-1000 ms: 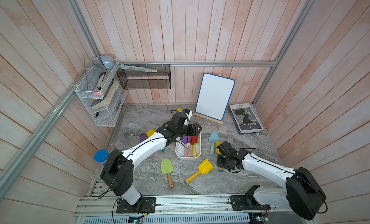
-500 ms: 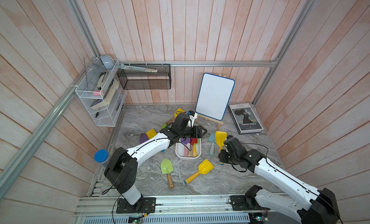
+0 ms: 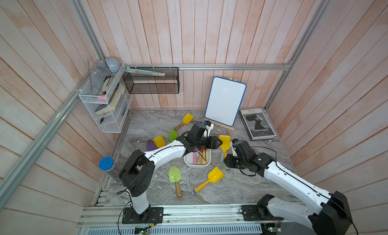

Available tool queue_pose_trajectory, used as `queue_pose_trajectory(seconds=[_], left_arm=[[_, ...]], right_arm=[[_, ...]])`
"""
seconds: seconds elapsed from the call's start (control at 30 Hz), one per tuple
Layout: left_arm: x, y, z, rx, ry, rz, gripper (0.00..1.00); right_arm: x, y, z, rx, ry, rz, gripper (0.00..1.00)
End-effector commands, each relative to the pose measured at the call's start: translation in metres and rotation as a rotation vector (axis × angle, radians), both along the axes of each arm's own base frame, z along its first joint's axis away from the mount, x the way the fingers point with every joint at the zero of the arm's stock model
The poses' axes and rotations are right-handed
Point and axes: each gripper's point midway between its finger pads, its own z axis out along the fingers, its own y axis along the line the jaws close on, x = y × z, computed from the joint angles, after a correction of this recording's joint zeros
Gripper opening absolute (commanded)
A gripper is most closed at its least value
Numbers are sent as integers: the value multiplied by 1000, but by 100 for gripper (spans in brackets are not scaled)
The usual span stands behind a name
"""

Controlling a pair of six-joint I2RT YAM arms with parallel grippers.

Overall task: Put the shovel into the storage box
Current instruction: Pick up the shovel from the center of the board, then place the shovel in the storage box.

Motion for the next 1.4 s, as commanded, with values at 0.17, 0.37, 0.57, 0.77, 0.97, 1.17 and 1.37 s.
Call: queue_pose_trajectory(seconds=[0.17, 0.37, 0.57, 0.77, 0.97, 1.17, 1.37], left_arm=[[24, -6, -7, 59, -28, 106, 49], [30, -6, -12, 96, -26, 145, 36], [30, -8, -15, 112, -22, 155, 31], [29, -8, -18, 131, -22, 157, 28], [29, -10, -22, 142, -17, 157, 11], [29, -11, -22, 152, -17, 157, 0], [29, -10, -16, 147, -24, 160, 0]], right_arm=[[9, 15, 18, 49, -45, 28, 0], [10, 17, 18, 54, -45, 26, 0], [11, 17, 19, 55, -46, 23, 0], [12, 18, 18, 57, -45, 22, 0], [11, 18, 17, 58, -41, 21, 0], [12, 18, 17, 58, -43, 19, 0], [13, 18, 21, 60, -53, 19, 19]])
